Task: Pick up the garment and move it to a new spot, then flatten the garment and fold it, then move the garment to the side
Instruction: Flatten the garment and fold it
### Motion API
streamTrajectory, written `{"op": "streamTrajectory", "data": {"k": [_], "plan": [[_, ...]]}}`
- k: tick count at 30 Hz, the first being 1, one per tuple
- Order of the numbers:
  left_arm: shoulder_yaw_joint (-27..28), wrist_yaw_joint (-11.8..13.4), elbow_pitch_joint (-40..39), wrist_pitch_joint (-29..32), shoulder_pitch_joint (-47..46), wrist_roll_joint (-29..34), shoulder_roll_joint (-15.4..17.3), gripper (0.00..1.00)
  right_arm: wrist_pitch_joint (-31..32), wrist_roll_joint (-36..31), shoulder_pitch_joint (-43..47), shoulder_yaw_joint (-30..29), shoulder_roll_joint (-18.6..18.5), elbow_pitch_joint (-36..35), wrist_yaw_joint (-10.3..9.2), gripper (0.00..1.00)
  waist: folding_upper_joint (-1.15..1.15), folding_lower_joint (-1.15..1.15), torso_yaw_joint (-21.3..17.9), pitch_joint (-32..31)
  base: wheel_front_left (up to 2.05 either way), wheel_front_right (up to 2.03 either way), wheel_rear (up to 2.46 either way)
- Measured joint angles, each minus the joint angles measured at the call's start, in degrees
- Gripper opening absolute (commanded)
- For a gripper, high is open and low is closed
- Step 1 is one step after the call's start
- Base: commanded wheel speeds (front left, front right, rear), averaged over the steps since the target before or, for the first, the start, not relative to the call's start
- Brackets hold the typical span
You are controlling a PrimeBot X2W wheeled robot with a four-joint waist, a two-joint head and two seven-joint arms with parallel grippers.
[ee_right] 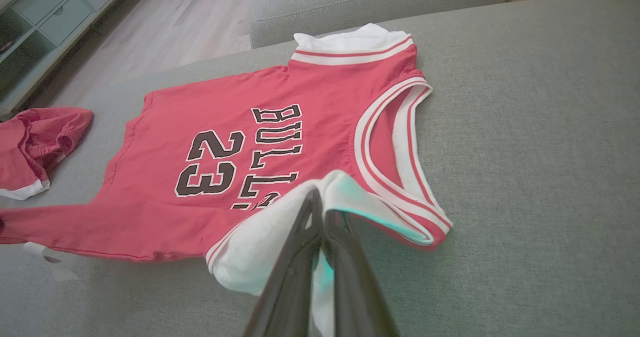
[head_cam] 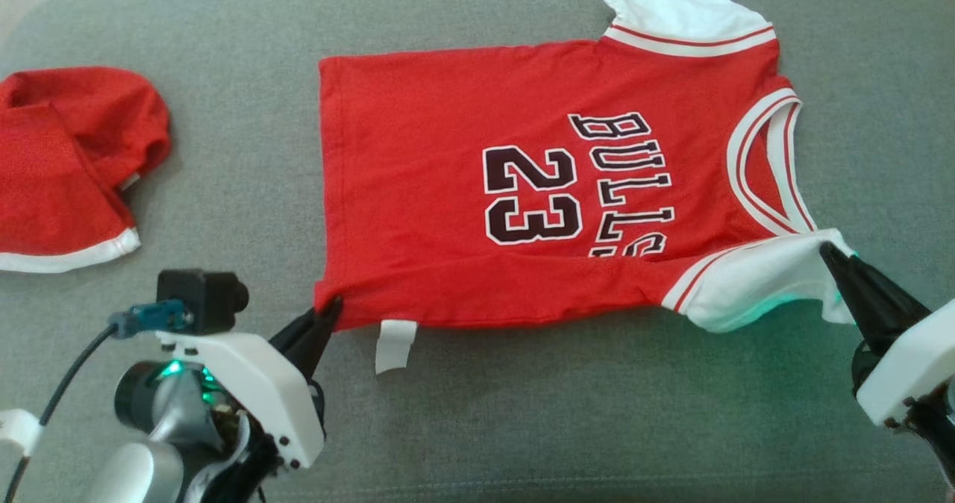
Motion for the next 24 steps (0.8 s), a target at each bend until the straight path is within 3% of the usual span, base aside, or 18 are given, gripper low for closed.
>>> {"op": "streamTrajectory", "data": {"k": [10, 15, 24], "plan": [[0.18, -0.79, 0.54, 5.45, -1.8, -3.2, 1.68, 0.0, 4.3, -0.19, -2.8, 0.91, -1.43, 2.1, 0.0, 0.0, 0.0, 0.0, 0.71, 2.88, 0.0, 0.0, 0.0], [0.41, -1.72, 2.12, 9.37, -7.44, -5.45, 2.5, 0.0, 6.28, -0.18, -8.47, 0.89, -2.85, 4.32, 0.0, 0.0, 0.0, 0.0, 1.87, 3.66, 0.0, 0.0, 0.0], [-0.52, -1.36, 10.39, 20.69, -20.59, -10.47, 0.58, 0.0, 15.95, 0.0, -19.83, 1.9, -5.91, 12.12, 0.0, 0.0, 0.0, 0.0, 3.37, 7.34, 0.0, 0.0, 0.0]]}}
